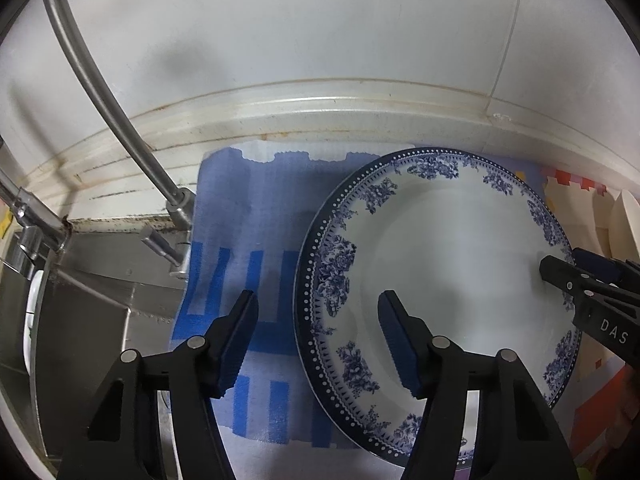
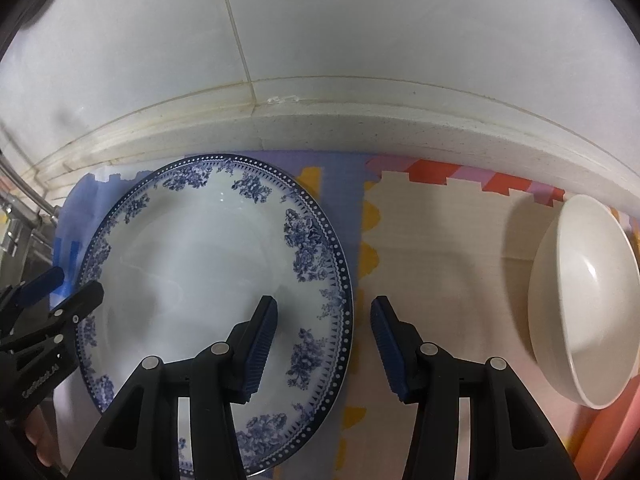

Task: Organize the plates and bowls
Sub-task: 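Close both grippers on the blue-and-white plate rim, then carry the blue-and-white plate with both grippers onto the lime-green plate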

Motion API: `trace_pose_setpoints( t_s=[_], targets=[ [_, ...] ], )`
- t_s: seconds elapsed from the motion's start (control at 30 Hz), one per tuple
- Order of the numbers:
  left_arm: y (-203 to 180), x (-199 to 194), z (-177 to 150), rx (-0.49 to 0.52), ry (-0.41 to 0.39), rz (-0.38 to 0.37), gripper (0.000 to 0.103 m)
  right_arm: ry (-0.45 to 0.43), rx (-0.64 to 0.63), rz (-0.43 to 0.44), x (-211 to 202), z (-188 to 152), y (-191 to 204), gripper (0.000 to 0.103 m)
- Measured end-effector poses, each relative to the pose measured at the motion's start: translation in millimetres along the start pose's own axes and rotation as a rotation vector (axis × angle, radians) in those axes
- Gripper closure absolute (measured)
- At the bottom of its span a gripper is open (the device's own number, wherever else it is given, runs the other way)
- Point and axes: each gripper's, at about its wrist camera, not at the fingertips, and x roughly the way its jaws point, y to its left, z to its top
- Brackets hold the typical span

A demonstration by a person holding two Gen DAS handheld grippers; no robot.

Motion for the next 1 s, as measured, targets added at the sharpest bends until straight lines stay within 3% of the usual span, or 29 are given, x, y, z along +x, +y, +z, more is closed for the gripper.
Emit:
trace_pose_setpoints(
  t_s=[0.27,0.37,1.0],
  targets=[
    [3.8,8.3,-1.4,-0.013,0.029,-0.047,0.064,-0.003,-0.024,0.002,2.5,1.4,10.0,0.060],
    [1.7,8.4,-1.4,-0.017,0.026,-0.041,0.066,-0.003,-0.032,0.011,1.9,1.4,10.9,0.065],
    [-10.2,-35.1,-7.0,-0.016,0.014,-0.036,0.067,-0.005,-0.020,0.006,-26.5,-4.2,11.3,0.065]
  ],
)
